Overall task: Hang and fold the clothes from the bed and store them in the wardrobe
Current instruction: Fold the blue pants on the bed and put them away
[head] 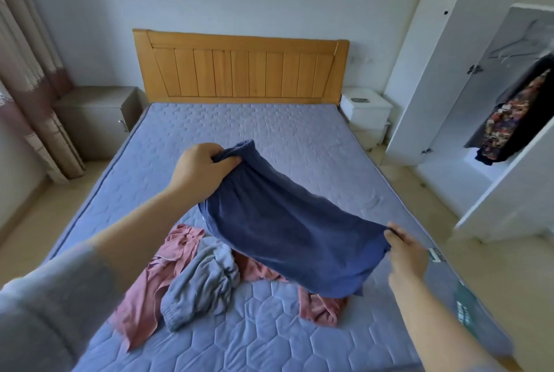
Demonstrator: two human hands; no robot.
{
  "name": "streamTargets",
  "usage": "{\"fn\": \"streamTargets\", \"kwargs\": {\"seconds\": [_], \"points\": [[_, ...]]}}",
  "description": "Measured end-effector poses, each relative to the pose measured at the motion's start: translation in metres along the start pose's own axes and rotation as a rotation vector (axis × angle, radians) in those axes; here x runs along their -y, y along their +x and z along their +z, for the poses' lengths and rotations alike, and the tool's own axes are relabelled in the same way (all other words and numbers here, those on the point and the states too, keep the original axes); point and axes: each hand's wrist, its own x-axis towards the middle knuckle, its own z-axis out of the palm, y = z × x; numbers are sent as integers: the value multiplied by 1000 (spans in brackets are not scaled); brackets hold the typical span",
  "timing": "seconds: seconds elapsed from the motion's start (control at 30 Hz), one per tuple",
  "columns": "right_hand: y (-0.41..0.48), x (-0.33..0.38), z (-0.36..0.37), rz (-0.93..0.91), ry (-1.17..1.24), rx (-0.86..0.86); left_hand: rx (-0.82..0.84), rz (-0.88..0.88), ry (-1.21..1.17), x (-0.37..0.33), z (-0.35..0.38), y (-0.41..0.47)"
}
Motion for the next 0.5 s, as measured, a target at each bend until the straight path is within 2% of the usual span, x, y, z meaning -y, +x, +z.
{"fn": "streamTargets", "kwargs": {"seconds": [0.27,0.5], "points": [[-63,-25,-71,3,-78,-15,50,-124,-18,38,-1,-124],[-72,-65,-46,163,-4,14,134,-229,59,90,12,-173]]}}
